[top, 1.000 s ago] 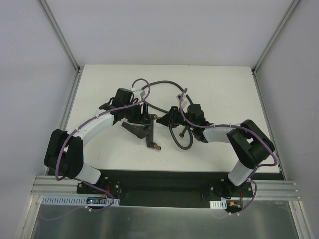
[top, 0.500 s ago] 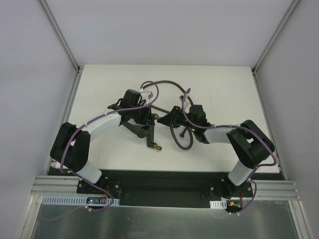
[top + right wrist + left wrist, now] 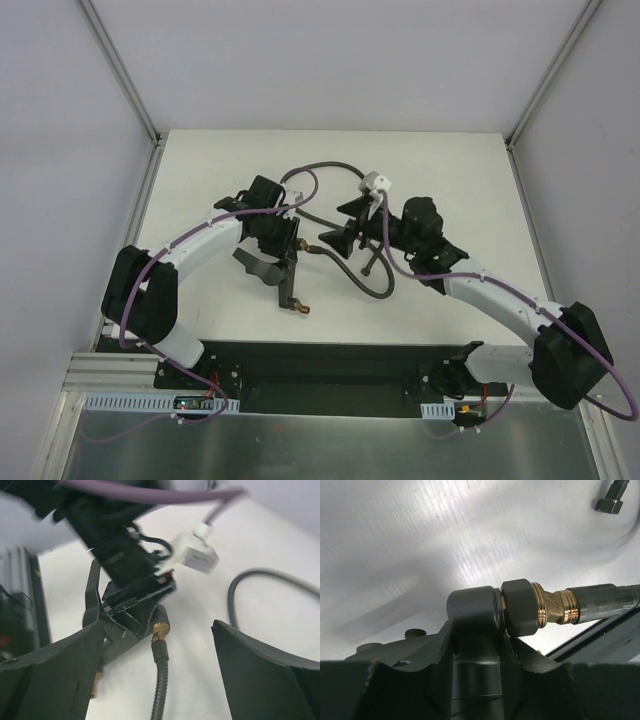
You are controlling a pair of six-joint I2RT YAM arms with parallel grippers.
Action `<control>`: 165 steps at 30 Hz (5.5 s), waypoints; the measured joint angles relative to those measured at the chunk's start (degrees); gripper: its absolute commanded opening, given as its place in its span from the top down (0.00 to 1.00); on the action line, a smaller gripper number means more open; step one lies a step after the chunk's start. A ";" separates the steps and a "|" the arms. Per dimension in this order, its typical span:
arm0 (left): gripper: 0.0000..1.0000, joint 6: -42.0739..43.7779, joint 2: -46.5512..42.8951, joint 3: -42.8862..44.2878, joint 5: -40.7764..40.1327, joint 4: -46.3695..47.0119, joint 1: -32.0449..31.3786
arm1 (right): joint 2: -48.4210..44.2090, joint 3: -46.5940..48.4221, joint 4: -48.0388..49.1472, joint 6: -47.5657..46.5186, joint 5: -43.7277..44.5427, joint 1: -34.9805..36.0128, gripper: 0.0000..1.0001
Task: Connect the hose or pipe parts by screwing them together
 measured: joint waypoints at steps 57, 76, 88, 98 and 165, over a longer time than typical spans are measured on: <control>1.00 -5.88 -15.87 -13.68 -2.89 17.09 1.33 | 27.32 -1.38 28.15 39.71 -0.87 2.51 0.99; 1.00 -4.70 -14.58 -6.23 -0.52 5.70 1.40 | 8.33 -7.37 26.03 25.51 -2.27 -3.98 0.14; 1.00 -3.10 -5.81 3.67 5.11 -5.60 1.75 | -4.79 -4.48 -5.53 -52.30 12.39 18.32 0.29; 1.00 -1.90 -4.11 5.51 6.78 -10.21 1.75 | 4.39 0.26 -15.54 -75.63 26.36 23.80 0.37; 1.00 -3.28 -8.48 2.40 6.29 -4.22 2.49 | -3.65 5.25 -16.83 -43.01 18.03 22.99 0.16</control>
